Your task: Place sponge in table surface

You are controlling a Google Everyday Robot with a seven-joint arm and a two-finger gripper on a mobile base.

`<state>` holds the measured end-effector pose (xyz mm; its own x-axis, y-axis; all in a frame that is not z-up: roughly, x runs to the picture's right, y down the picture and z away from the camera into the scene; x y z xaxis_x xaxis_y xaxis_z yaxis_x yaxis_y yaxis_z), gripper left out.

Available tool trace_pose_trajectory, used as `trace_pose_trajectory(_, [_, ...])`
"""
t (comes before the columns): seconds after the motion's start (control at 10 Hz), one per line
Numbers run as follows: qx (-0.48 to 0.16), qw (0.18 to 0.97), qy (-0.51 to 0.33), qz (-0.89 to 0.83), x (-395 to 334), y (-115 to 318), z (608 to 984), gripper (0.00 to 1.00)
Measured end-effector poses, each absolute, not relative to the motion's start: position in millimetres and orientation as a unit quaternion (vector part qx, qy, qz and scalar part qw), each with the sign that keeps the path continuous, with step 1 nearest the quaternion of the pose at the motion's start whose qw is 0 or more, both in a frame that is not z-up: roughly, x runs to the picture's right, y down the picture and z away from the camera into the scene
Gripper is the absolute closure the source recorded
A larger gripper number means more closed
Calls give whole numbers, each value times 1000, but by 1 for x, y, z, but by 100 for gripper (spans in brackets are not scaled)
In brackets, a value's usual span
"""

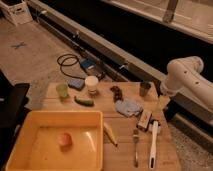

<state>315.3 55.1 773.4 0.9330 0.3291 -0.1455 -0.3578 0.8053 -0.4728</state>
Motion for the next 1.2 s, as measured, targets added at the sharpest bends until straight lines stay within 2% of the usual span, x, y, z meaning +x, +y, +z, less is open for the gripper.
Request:
trace_pose_trajectory(0.5, [-244, 952, 29, 184, 316, 51, 773, 20])
trace_pose_trajectory(0.7, [-212, 961, 24, 177, 309, 26, 774, 20])
trace_pose_trajectory(1.2, [-169, 980, -29, 101, 200, -30, 775, 20])
